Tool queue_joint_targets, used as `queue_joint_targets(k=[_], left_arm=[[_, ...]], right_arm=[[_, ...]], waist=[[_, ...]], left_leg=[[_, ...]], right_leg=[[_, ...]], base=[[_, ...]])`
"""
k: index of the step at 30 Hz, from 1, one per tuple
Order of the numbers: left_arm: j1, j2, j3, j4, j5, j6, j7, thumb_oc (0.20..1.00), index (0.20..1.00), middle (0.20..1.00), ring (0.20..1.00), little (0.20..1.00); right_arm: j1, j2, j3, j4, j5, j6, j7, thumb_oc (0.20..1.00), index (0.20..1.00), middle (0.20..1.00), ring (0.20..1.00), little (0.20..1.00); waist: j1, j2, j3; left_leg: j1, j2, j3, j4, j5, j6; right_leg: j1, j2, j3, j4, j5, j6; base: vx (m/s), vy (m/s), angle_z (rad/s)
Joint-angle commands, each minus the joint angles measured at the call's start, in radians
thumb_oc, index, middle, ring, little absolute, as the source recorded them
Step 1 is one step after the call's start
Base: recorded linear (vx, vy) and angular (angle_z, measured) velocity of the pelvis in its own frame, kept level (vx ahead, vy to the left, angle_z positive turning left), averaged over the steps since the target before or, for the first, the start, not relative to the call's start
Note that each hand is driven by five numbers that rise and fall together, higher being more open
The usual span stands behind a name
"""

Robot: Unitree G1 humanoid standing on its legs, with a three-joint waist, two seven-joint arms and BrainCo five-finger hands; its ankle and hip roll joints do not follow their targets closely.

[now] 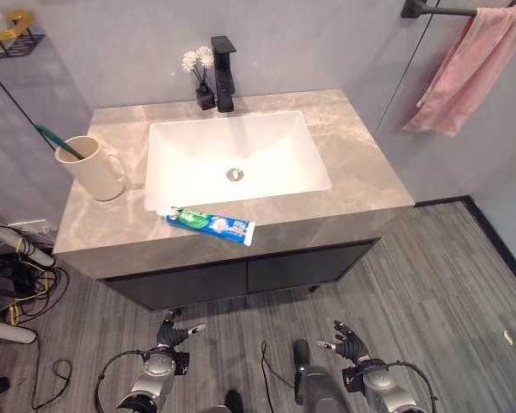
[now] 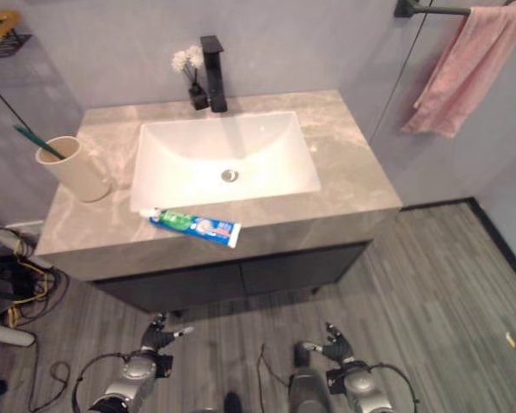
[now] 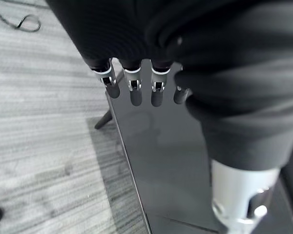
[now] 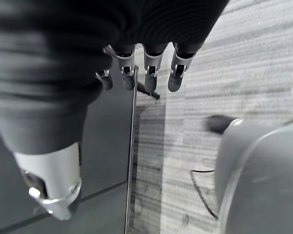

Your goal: Put brush and paste in cup on sink, flatten towel.

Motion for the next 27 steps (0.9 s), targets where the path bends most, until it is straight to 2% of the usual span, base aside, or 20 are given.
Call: queue_joint_targets(k=[1, 4, 6, 8, 9, 10, 11, 12, 14, 16, 17, 18, 19, 20, 21, 22, 23, 24, 25, 27], left_arm=[[-0.027, -0.003, 0.021, -0.01, 0.014, -0.041, 0.003, 1.0, 1.0, 1.0, 1.0, 1.0], [-0.022, -0.01, 0.028, 0.004, 0.0, -0.039, 0.001, 1.0, 1.0, 1.0, 1.0, 1.0], [-0.015, -0.015, 0.027, 0.01, -0.011, -0.04, -0.004, 1.0, 1.0, 1.0, 1.0, 1.0], [-0.015, -0.016, 0.019, -0.001, -0.007, -0.04, -0.004, 1.0, 1.0, 1.0, 1.0, 1.0], [-0.02, -0.015, 0.015, -0.008, -0.014, -0.041, 0.0, 1.0, 1.0, 1.0, 1.0, 1.0], [-0.02, -0.015, 0.015, -0.008, -0.014, -0.041, 0.0, 1.0, 1.0, 1.0, 1.0, 1.0], [-0.028, -0.012, 0.009, -0.013, -0.013, -0.044, 0.004, 1.0, 1.0, 1.0, 1.0, 1.0], [-0.028, -0.012, 0.009, -0.013, -0.013, -0.044, 0.004, 1.0, 1.0, 1.0, 1.0, 1.0], [-0.029, -0.007, -0.004, -0.037, -0.006, -0.047, 0.004, 1.0, 1.0, 1.0, 1.0, 1.0], [-0.029, -0.006, -0.006, -0.047, -0.002, -0.045, 0.005, 1.0, 1.0, 1.0, 1.0, 1.0], [-0.028, -0.003, -0.015, -0.068, 0.009, -0.045, 0.004, 1.0, 1.0, 1.0, 1.0, 1.0], [-0.026, 0.0, -0.02, -0.073, 0.021, -0.047, 0.006, 1.0, 1.0, 1.0, 1.0, 1.0], [-0.017, 0.005, -0.025, -0.1, 0.036, -0.05, 0.014, 1.0, 1.0, 1.0, 1.0, 1.0], [-0.017, 0.005, -0.025, -0.101, 0.036, -0.05, 0.014, 1.0, 1.0, 1.0, 1.0, 1.0], [-0.013, 0.007, -0.026, -0.114, 0.043, -0.053, 0.019, 1.0, 1.0, 1.0, 1.0, 1.0], [-0.01, 0.011, -0.032, -0.127, 0.059, -0.056, 0.026, 1.0, 1.0, 1.0, 1.0, 1.0], [-0.007, 0.019, -0.036, -0.141, 0.072, -0.056, 0.031, 1.0, 1.0, 1.0, 1.0, 1.0], [-0.007, 0.019, -0.036, -0.142, 0.072, -0.056, 0.031, 1.0, 1.0, 1.0, 1.0, 1.0], [0.01, 0.029, -0.031, -0.152, 0.083, -0.055, 0.028, 1.0, 1.0, 1.0, 1.0, 1.0], [0.029, 0.037, -0.024, -0.151, 0.095, -0.055, 0.027, 1.0, 1.0, 1.0, 1.0, 1.0]], right_arm=[[-0.035, -0.031, 0.028, -0.025, -0.029, -0.019, 0.004, 1.0, 1.0, 1.0, 1.0, 1.0], [-0.03, -0.039, 0.028, -0.031, -0.026, -0.018, 0.01, 1.0, 1.0, 1.0, 1.0, 1.0], [-0.027, -0.056, 0.027, -0.028, -0.028, -0.02, 0.011, 1.0, 1.0, 1.0, 1.0, 1.0], [-0.033, -0.068, 0.027, -0.026, -0.03, -0.021, 0.004, 1.0, 1.0, 1.0, 1.0, 1.0], [-0.039, -0.08, 0.02, -0.032, -0.021, -0.026, -0.005, 1.0, 1.0, 1.0, 1.0, 1.0], [-0.039, -0.08, 0.02, -0.032, -0.021, -0.026, -0.005, 1.0, 1.0, 1.0, 1.0, 1.0], [-0.045, -0.092, 0.018, -0.043, -0.021, -0.03, -0.016, 1.0, 1.0, 1.0, 1.0, 1.0], [-0.045, -0.092, 0.018, -0.043, -0.021, -0.03, -0.016, 1.0, 1.0, 1.0, 1.0, 1.0], [-0.05, -0.104, 0.018, -0.043, -0.022, -0.032, -0.026, 1.0, 1.0, 1.0, 1.0, 1.0], [-0.047, -0.107, 0.016, -0.05, -0.024, -0.031, -0.027, 1.0, 1.0, 1.0, 1.0, 1.0], [-0.039, -0.114, 0.012, -0.06, -0.026, -0.032, -0.03, 1.0, 1.0, 1.0, 1.0, 1.0], [-0.035, -0.117, 0.009, -0.068, -0.028, -0.034, -0.033, 1.0, 1.0, 1.0, 1.0, 1.0], [-0.032, -0.121, 0.006, -0.079, -0.032, -0.039, -0.038, 1.0, 1.0, 1.0, 1.0, 1.0], [-0.032, -0.121, 0.006, -0.079, -0.032, -0.039, -0.038, 1.0, 1.0, 1.0, 1.0, 1.0], [-0.03, -0.122, 0.004, -0.086, -0.032, -0.042, -0.042, 1.0, 1.0, 1.0, 1.0, 1.0], [-0.029, -0.124, -0.004, -0.089, -0.026, -0.048, -0.051, 1.0, 1.0, 1.0, 1.0, 1.0], [-0.031, -0.128, -0.005, -0.094, -0.027, -0.05, -0.054, 1.0, 1.0, 1.0, 1.0, 1.0], [-0.031, -0.128, -0.005, -0.094, -0.027, -0.05, -0.054, 1.0, 1.0, 1.0, 1.0, 1.0], [-0.04, -0.134, -0.008, -0.097, -0.039, -0.048, -0.05, 1.0, 1.0, 1.0, 1.0, 1.0], [-0.04, -0.132, -0.013, -0.088, -0.058, -0.044, -0.05, 1.0, 1.0, 1.0, 1.0, 1.0]], waist=[[0.002, 0.018, -0.011], [-0.006, 0.022, -0.024], [-0.01, 0.034, -0.037], [-0.015, 0.044, -0.041], [-0.018, 0.048, -0.033], [-0.019, 0.048, -0.033], [-0.015, 0.038, -0.015], [-0.016, 0.039, -0.016], [-0.005, 0.028, 0.009], [-0.005, 0.027, 0.013], [-0.005, 0.026, 0.018], [-0.002, 0.026, 0.017], [0.002, 0.035, 0.004], [0.003, 0.034, 0.006], [0.006, 0.047, 0.002], [0.011, 0.064, 0.001], [0.018, 0.07, 0.002], [0.019, 0.069, 0.003], [0.029, 0.077, -0.001], [0.029, 0.086, -0.013]], left_leg=[[-0.042, -0.031, -0.071, 0.047, -0.013, -0.009], [-0.032, -0.014, -0.091, 0.064, -0.032, -0.022], [-0.028, 0.013, -0.107, 0.098, -0.044, -0.042], [-0.048, 0.032, -0.113, 0.152, -0.035, -0.066], [-0.084, 0.045, -0.108, 0.237, 0.003, -0.1], [-0.085, 0.046, -0.109, 0.239, 0.002, -0.1], [-0.154, 0.059, -0.095, 0.379, 0.065, -0.133], [-0.157, 0.06, -0.097, 0.383, 0.063, -0.133], [-0.224, 0.071, -0.079, 0.519, 0.114, -0.148], [-0.246, 0.09, -0.054, 0.523, 0.127, -0.145], [-0.266, 0.128, 0.007, 0.448, 0.114, -0.135], [-0.267, 0.133, 0.021, 0.389, 0.094, -0.129], [-0.278, 0.145, 0.029, 0.249, 0.078, -0.121], [-0.273, 0.144, 0.031, 0.244, 0.08, -0.121], [-0.287, 0.159, 0.034, 0.177, 0.12, -0.129], [-0.314, 0.197, 0.052, 0.09, 0.213, -0.149], [-0.323, 0.206, 0.05, 0.058, 0.242, -0.154], [-0.319, 0.205, 0.051, 0.054, 0.243, -0.154], [-0.298, 0.202, 0.018, 0.055, 0.226, -0.149], [-0.26, 0.196, 0.03, 0.022, 0.22, -0.144]], right_leg=[[0.008, 0.009, 0.014, 0.007, 0.093, 0.017], [0.022, 0.03, 0.024, 0.021, 0.082, 0.006], [0.027, 0.052, -0.004, 0.056, 0.044, -0.014], [0.029, 0.062, -0.021, 0.069, 0.016, -0.028], [0.042, 0.067, -0.036, 0.071, -0.001, -0.043], [0.042, 0.067, -0.037, 0.071, -0.001, -0.043], [0.065, 0.061, -0.051, 0.064, -0.011, -0.065], [0.065, 0.061, -0.053, 0.064, -0.011, -0.065], [0.103, 0.062, -0.068, 0.043, -0.029, -0.087], [0.115, 0.059, -0.076, 0.036, -0.037, -0.09], [0.134, 0.05, -0.09, 0.017, -0.043, -0.083], [0.144, 0.047, -0.091, 0.004, -0.045, -0.074], [0.154, 0.043, -0.088, -0.013, -0.049, -0.058], [0.156, 0.042, -0.087, -0.014, -0.05, -0.058], [0.161, 0.046, -0.085, -0.018, -0.055, -0.052], [0.179, 0.045, -0.082, -0.021, -0.067, -0.048], [0.184, 0.045, -0.08, -0.016, -0.073, -0.045], [0.185, 0.044, -0.079, -0.015, -0.074, -0.045], [0.195, 0.041, -0.063, 0.002, -0.091, -0.038], [0.205, 0.036, -0.055, 0.01, -0.093, -0.032]], base=[[0.33, -0.139, 0.43], [0.33, -0.162, 0.27], [0.31, -0.195, 0.01], [0.24, -0.174, 0.3], [0.18, -0.141, 0.36], [0.19, -0.191, 0.39], [0.08, -0.105, 0.25], [0.1, -0.143, 0.31], [0.12, -0.152, 0.16], [0.12, -0.082, 0.14], [0.12, 0.015, 0.34], [0.24, 0.084, 0.41], [0.17, 0.086, 0.28], [0.19, 0.126, 0.21], [0.18, 0.154, 0.09], [0.23, 0.2, 0.07], [0.17, 0.143, -0.01], [0.18, 0.147, -0.14], [0.17, 0.153, -0.26], [0.2, 0.193, -0.42]])
